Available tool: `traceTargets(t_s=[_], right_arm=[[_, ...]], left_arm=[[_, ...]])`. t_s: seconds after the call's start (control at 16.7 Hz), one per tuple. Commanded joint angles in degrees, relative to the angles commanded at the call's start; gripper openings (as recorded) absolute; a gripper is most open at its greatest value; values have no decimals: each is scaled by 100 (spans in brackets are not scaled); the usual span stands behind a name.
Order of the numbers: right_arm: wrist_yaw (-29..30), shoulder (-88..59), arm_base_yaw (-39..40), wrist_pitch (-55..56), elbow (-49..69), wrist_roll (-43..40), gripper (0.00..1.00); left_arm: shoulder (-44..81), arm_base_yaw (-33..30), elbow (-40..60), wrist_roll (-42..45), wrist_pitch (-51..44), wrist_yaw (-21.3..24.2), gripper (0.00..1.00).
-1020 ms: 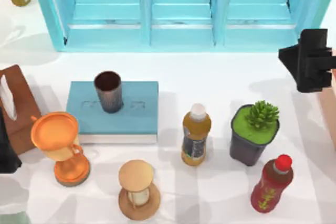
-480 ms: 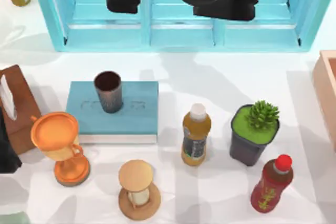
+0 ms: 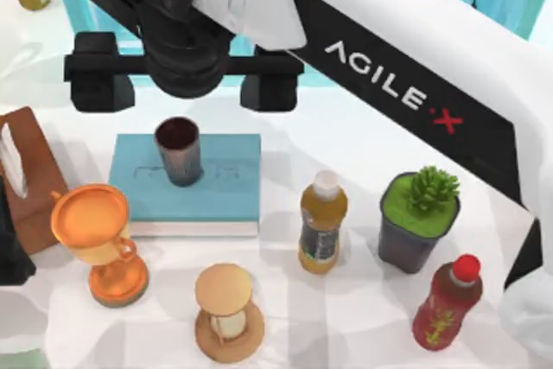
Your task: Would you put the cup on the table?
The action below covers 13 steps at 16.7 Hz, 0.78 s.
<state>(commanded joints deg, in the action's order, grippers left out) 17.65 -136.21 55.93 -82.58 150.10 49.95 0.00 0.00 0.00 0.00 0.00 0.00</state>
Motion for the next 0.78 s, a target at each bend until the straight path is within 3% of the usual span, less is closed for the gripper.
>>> traceTargets(t_s=[0.36, 0.78], right_arm=[[595, -1073, 73, -453, 1004, 473, 100], [627, -1141, 43, -468, 1072, 495, 100]], left_arm=[[0, 0, 0, 0, 0, 0, 100], [0, 0, 0, 0, 0, 0, 100]])
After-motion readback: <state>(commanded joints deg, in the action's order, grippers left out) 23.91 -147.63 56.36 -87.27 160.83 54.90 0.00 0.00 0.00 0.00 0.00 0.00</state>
